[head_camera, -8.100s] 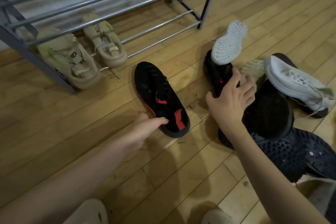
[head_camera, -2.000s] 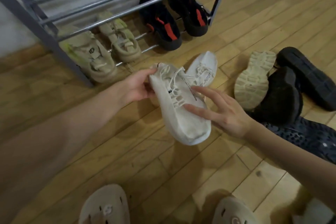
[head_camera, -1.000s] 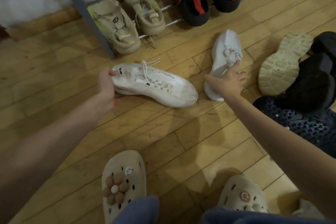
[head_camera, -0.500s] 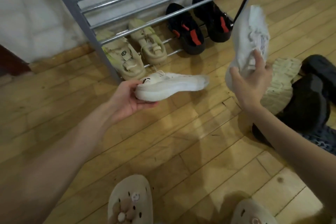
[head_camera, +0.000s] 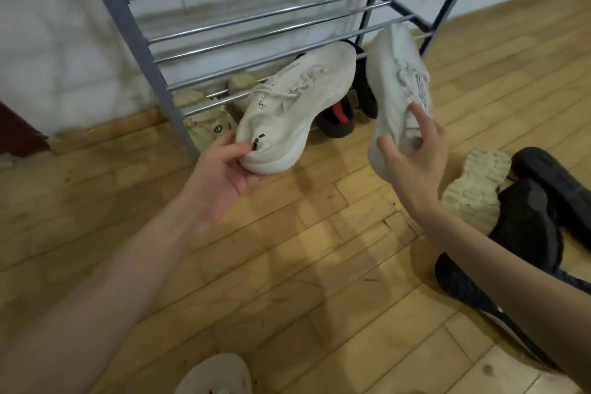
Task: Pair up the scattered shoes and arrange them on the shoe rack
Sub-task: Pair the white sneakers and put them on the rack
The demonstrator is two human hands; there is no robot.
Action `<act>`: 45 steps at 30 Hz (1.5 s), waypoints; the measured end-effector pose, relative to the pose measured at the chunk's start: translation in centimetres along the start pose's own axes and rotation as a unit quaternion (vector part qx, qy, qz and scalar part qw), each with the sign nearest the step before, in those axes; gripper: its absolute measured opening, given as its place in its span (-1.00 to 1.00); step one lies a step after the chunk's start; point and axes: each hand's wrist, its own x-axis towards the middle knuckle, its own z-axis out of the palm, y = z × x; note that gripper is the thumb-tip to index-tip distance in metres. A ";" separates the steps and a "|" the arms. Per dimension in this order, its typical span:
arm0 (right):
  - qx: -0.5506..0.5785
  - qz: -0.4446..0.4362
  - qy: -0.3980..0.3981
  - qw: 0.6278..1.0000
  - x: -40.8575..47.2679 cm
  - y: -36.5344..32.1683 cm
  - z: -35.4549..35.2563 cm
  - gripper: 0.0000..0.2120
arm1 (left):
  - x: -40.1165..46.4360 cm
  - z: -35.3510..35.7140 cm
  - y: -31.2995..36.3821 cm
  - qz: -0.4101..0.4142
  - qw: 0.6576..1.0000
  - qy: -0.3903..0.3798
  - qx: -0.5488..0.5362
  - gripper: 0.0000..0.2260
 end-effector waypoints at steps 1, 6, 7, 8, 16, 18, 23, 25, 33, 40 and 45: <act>-0.005 -0.014 -0.009 1.000 0.1 -0.5 0.3 -0.38 | 0.0 0.2 0.1 0.024 0.999 0.018 0.022 -0.63; -0.010 -0.071 -0.062 0.996 1.3 -3.3 2.7 -0.39 | 0.0 1.1 0.6 0.107 0.987 0.118 0.022 -0.62; -0.011 -0.076 -0.072 0.994 1.7 -4.0 3.4 -0.40 | 0.2 1.2 0.9 0.123 0.982 0.139 0.030 -0.63; -0.017 -0.085 -0.081 0.993 2.2 -4.7 4.1 -0.40 | 0.5 1.3 1.2 0.132 0.978 0.158 0.037 -0.66; -0.046 -0.161 -0.140 0.976 6.2 -10.8 10.1 -0.40 | 4.2 2.1 3.5 0.150 0.960 0.237 -0.013 -0.80; -0.045 -0.172 -0.145 0.973 6.9 -11.7 11.5 -0.43 | 4.7 2.3 3.8 0.159 0.957 0.240 -0.017 -0.85; -0.051 -0.175 -0.144 0.973 7.0 -12.4 14.3 -0.35 | 5.5 1.9 4.2 0.140 0.953 0.264 -0.056 -0.75; -0.059 -0.170 -0.154 0.971 6.9 -12.0 15.3 -0.31 | 5.6 2.0 4.3 0.124 0.950 0.276 -0.074 -0.83; -0.083 -0.194 -0.204 0.956 6.2 -10.4 13.9 -0.30 | 5.1 1.6 5.6 0.091 0.933 0.319 -0.138 -0.71; -0.117 -0.211 -0.212 0.947 2.0 -4.9 6.7 -0.29 | 3.3 1.7 3.2 0.052 0.940 0.337 -0.019 -0.76; -0.190 -0.116 -0.248 0.943 -0.7 2.0 1.1 -0.35 | 2.9 2.5 -1.9 0.001 0.948 0.248 0.197 -0.88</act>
